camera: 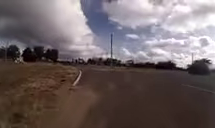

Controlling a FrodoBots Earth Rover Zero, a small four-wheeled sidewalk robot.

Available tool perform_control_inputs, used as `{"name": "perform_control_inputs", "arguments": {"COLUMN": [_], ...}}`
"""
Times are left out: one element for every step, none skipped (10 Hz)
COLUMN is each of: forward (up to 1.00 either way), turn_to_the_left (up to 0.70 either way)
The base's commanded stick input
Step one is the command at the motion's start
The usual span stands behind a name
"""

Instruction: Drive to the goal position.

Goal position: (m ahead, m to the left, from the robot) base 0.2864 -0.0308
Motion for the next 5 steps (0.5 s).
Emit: {"name": "perform_control_inputs", "arguments": {"forward": [0.73,0.73,0.73,0.73,0.74], "turn_to_the_left": [0.0,0.0,0.0,0.0,0.0]}}
